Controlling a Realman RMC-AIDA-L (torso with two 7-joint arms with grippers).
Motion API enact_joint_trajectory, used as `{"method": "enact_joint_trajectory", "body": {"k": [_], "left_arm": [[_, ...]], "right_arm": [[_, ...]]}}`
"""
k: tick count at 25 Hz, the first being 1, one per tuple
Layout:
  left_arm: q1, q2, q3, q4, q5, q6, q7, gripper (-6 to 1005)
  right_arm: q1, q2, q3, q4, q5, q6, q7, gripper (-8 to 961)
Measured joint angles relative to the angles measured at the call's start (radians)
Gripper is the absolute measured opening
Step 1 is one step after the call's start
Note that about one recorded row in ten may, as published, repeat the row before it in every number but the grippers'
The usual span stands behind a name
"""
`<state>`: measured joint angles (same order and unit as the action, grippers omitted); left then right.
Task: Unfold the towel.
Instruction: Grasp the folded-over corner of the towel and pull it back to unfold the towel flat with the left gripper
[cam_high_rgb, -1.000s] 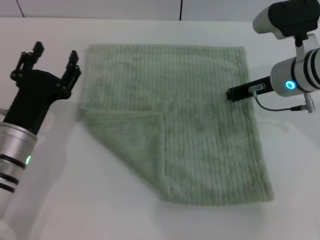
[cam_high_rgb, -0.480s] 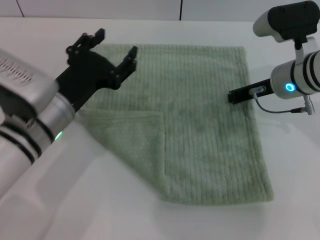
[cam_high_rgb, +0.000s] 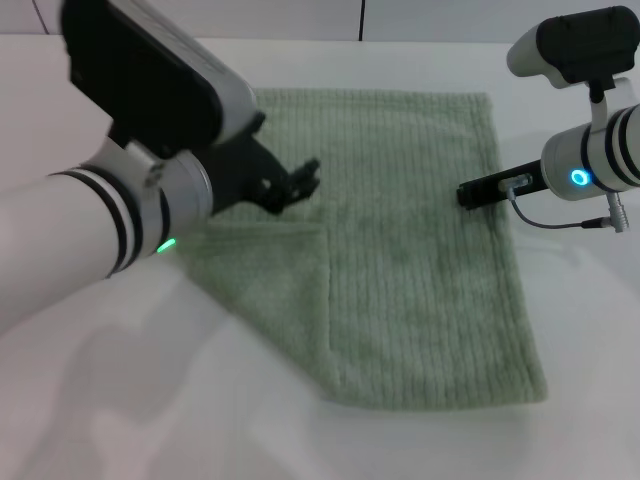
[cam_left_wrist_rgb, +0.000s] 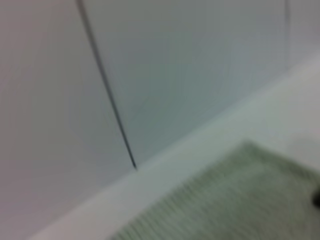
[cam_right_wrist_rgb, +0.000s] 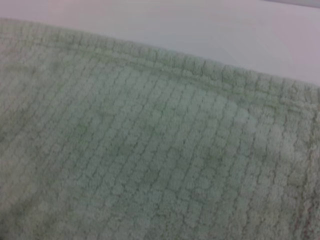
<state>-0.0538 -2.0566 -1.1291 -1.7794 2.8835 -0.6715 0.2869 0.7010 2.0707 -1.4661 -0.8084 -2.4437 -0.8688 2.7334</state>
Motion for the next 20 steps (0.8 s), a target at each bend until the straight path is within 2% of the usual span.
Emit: {"method": "enact_joint_trajectory", "body": {"k": [6, 16, 20], "left_arm": [[-0.061, -0.005, -0.005, 0.009, -0.001, -0.103, 0.015, 727], [-0.194, -0.01, -0.024, 0.193, -0.002, -0.152, -0.007, 723], [-0.225, -0.011, -0.018, 0.195, -0.009, -0.211, -0.037, 722]], "right_arm": [[0.001, 0.0, -0.001, 0.01, 0.0, 0.01, 0.0, -1], [0.007, 0.0, -0.005, 0.021, 0.0, 0.012, 0.0, -1], [0.007, 0.0, -0.006, 0.021, 0.0, 0.012, 0.0, -1]]}}
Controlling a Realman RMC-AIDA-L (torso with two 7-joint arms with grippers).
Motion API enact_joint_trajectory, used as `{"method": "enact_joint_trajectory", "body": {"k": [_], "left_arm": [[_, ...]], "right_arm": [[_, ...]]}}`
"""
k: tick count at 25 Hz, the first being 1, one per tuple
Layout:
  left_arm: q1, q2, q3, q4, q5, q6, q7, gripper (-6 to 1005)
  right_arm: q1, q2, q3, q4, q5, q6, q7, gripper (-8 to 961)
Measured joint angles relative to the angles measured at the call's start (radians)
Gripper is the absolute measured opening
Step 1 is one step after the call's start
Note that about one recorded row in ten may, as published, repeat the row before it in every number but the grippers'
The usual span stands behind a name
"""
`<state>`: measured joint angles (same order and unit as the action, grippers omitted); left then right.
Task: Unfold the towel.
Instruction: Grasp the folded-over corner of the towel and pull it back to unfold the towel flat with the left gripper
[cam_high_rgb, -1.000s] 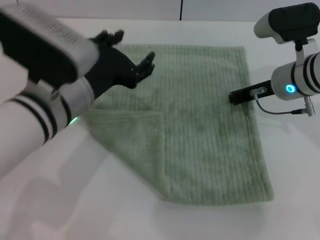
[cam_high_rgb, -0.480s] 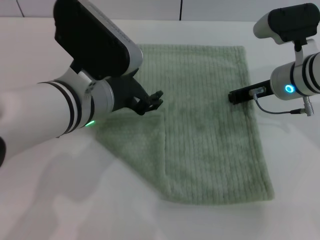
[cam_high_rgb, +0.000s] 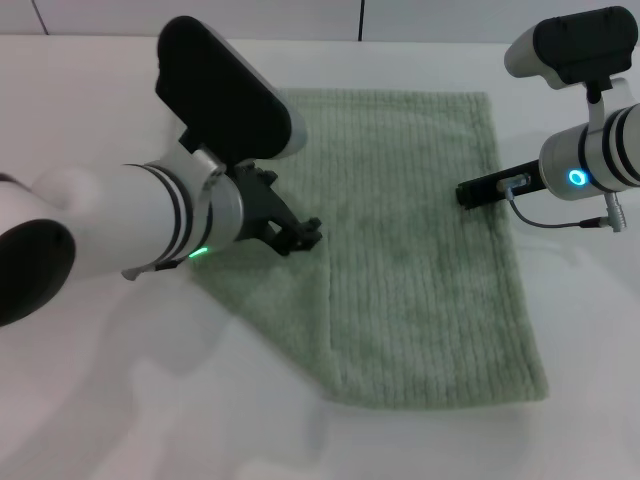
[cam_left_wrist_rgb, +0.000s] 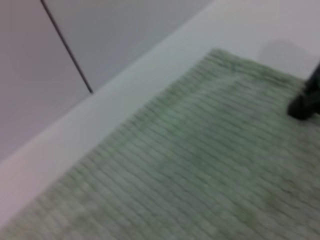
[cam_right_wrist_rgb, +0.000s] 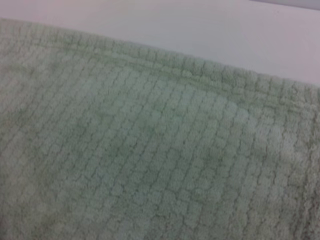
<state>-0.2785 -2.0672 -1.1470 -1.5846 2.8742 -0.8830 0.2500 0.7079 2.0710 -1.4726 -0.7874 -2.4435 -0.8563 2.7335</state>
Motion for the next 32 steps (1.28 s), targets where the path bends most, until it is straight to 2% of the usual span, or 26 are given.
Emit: {"method": "enact_joint_trajectory", "body": {"k": [9, 32], "left_arm": [[-0.023, -0.002, 0.039, -0.007, -0.004, -0.04, -0.009, 719], [-0.054, -0.004, 0.06, -0.01, -0.006, -0.046, -0.011, 711]], "right_arm": [[-0.035, 0.006, -0.007, -0.101, -0.001, -0.025, 0.005, -1], [-0.009, 0.003, -0.003, -0.039, -0.014, -0.016, 0.005, -1]]}}
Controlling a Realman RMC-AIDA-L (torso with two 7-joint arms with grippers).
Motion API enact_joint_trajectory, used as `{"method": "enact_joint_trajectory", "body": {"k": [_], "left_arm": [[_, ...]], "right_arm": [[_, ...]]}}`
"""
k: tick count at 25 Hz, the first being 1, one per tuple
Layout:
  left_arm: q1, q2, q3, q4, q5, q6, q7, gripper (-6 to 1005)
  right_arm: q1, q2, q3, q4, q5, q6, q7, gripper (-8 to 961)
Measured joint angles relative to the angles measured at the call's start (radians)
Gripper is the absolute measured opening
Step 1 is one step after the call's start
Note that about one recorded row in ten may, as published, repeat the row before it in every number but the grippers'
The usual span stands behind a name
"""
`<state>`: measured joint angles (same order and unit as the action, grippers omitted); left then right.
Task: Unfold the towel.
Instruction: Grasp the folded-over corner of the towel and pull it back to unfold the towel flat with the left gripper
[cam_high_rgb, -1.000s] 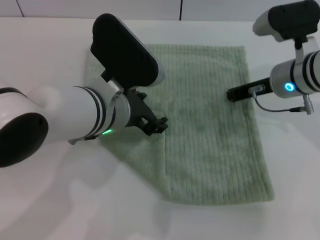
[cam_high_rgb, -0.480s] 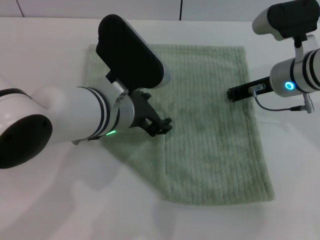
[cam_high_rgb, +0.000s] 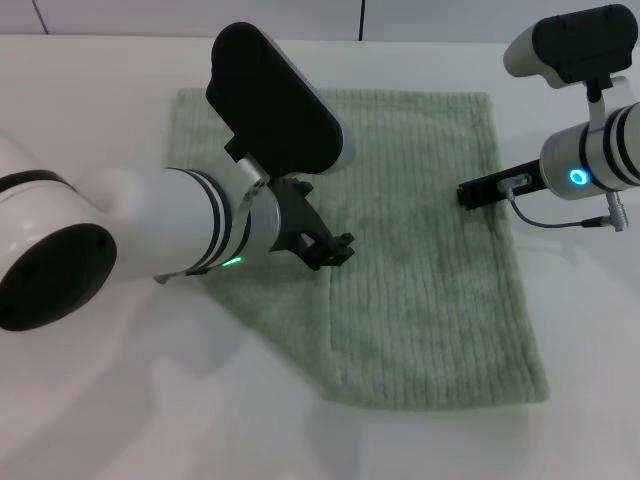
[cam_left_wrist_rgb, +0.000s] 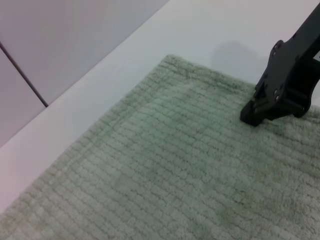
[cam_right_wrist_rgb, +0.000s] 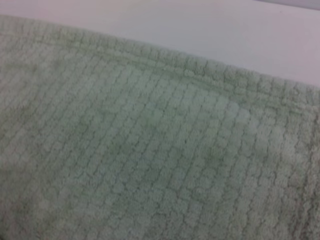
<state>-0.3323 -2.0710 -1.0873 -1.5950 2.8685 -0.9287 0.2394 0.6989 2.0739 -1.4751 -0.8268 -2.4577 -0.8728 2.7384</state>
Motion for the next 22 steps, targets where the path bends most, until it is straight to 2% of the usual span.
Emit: {"method": "enact_joint_trajectory", "body": {"k": [10, 18, 22], "left_arm": [[-0.041, 0.0, 0.005, 0.035, -0.011, -0.033, -0.029, 707], [-0.118, -0.003, 0.034, 0.155, -0.013, 0.007, -0.074, 705], [-0.128, -0.003, 0.036, 0.176, -0.009, 0.036, -0.08, 703]], "right_arm": [[0.001, 0.0, -0.003, 0.0, 0.0, 0.002, -0.003, -1], [0.0, 0.0, -0.002, 0.001, 0.0, 0.002, -0.003, -1], [0.001, 0.0, -0.002, 0.001, 0.0, 0.001, -0.003, -1]]}}
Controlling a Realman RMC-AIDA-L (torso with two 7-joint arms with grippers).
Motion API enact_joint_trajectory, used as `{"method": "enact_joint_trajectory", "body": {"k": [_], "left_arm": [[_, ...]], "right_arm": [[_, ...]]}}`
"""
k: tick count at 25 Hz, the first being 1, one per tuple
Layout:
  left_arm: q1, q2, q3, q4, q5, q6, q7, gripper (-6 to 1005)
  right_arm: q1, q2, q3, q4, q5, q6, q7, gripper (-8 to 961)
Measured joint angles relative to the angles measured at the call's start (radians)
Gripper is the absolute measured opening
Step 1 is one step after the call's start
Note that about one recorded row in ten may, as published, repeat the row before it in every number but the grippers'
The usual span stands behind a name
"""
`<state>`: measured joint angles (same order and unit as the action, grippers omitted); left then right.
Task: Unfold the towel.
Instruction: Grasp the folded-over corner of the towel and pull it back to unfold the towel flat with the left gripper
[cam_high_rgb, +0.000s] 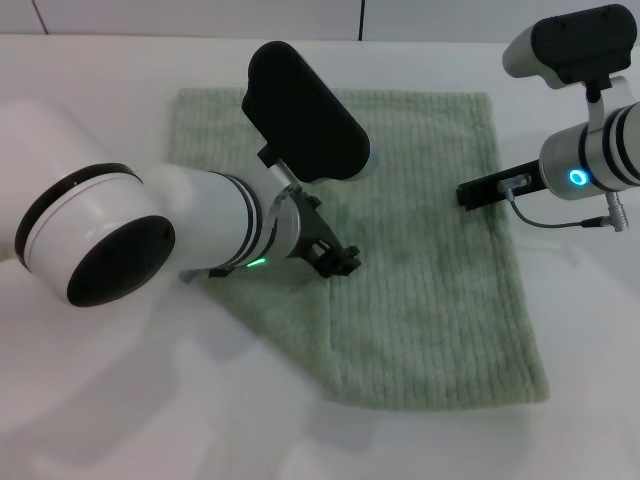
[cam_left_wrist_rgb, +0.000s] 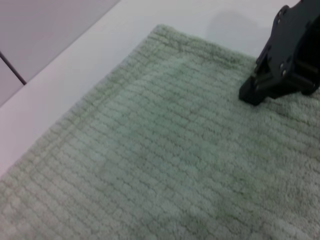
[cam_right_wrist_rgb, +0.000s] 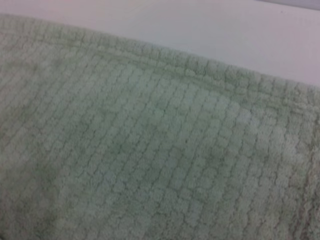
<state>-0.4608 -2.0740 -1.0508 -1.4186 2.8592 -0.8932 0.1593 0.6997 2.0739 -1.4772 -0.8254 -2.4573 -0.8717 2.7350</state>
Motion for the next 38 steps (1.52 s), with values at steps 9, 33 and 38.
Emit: {"method": "enact_joint_trajectory", "body": {"k": [9, 33, 38], "left_arm": [[-0.037, 0.001, -0.008, 0.062, 0.003, -0.002, -0.025, 700], [-0.088, 0.001, 0.022, 0.025, 0.01, -0.099, -0.02, 365], [-0.067, 0.002, 0.027, -0.005, 0.027, -0.088, -0.027, 280]], "right_arm": [[0.0, 0.0, -0.001, -0.003, 0.0, -0.006, 0.0, -1], [0.0, 0.0, -0.001, -0.005, 0.0, -0.01, 0.0, -1], [0.0, 0.0, -0.002, -0.004, 0.0, -0.01, 0.0, -1]]}}
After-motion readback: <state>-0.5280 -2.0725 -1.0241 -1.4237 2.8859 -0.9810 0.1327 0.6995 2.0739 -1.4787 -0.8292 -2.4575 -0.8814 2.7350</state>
